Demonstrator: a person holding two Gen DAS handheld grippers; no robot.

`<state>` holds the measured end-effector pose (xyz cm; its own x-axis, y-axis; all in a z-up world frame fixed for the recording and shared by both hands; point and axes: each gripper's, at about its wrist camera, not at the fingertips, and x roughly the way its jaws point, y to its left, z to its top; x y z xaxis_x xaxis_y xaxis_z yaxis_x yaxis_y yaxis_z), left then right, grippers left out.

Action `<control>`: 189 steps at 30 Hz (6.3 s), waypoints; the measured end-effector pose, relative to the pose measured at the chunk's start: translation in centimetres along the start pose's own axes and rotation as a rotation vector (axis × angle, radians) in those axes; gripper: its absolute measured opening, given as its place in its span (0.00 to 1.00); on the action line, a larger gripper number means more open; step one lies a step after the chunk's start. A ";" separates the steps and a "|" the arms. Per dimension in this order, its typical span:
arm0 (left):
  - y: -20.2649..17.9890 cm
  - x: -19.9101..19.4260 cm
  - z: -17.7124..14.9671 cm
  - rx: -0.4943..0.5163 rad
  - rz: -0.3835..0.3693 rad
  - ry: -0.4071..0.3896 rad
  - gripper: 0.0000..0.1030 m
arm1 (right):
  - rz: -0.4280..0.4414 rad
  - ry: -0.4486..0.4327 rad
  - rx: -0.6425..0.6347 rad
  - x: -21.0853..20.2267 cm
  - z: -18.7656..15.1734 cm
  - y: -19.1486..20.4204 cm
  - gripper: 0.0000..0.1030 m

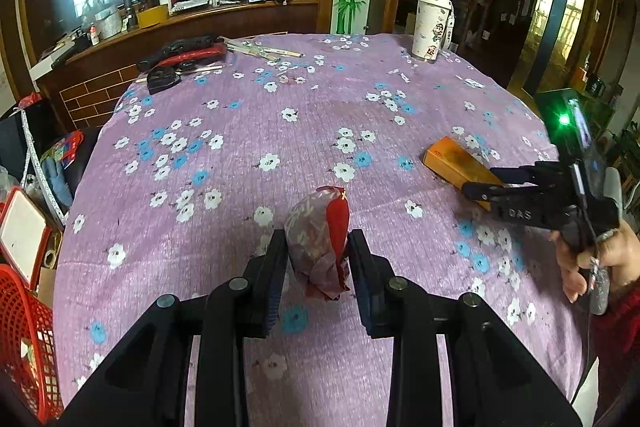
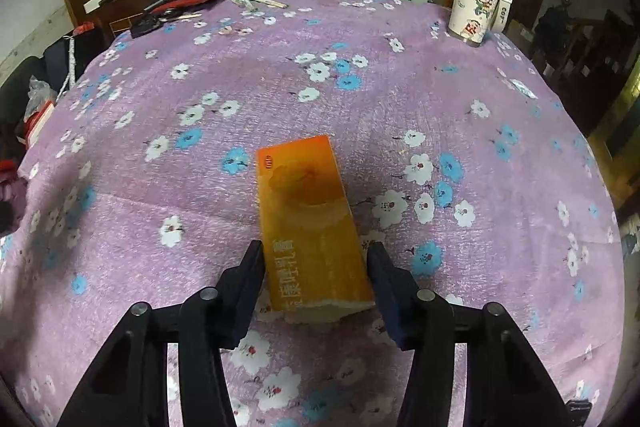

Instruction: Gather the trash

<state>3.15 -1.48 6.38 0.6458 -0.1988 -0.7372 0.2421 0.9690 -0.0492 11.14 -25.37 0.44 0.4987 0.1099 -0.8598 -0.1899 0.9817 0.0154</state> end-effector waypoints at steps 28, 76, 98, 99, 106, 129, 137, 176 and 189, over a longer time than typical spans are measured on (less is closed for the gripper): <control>10.9 -12.7 -6.4 -0.172 0.155 -0.164 0.29 | 0.378 -0.169 -0.140 -11.1 -2.0 22.3 0.47; 17.2 -23.6 -19.0 -0.372 0.711 -0.328 1.00 | 0.314 -0.534 -0.334 -20.1 -12.4 34.3 0.92; 13.7 -26.4 -22.3 -0.365 0.712 -0.376 1.00 | 0.286 -0.597 -0.291 -24.0 -17.7 32.5 0.97; 13.8 -26.3 -22.3 -0.366 0.715 -0.375 1.00 | 0.288 -0.591 -0.296 -23.8 -17.7 32.6 0.97; 14.3 -26.0 -22.3 -0.369 0.721 -0.361 1.00 | 0.287 -0.583 -0.295 -23.6 -17.6 32.7 0.97; 14.2 -25.4 -22.3 -0.367 0.726 -0.340 1.00 | 0.287 -0.564 -0.285 -23.2 -17.5 32.6 0.97; 14.3 -25.3 -22.6 -0.368 0.726 -0.334 1.00 | 0.289 -0.557 -0.279 -23.1 -17.5 32.6 0.97; 13.8 -24.6 -21.6 -0.331 0.705 -0.315 1.00 | 0.284 -0.541 -0.234 -22.2 -17.6 31.7 0.98; 11.0 -17.6 -14.7 -0.224 0.458 -0.196 1.00 | 0.088 -0.444 -0.059 -18.7 -13.8 23.5 1.00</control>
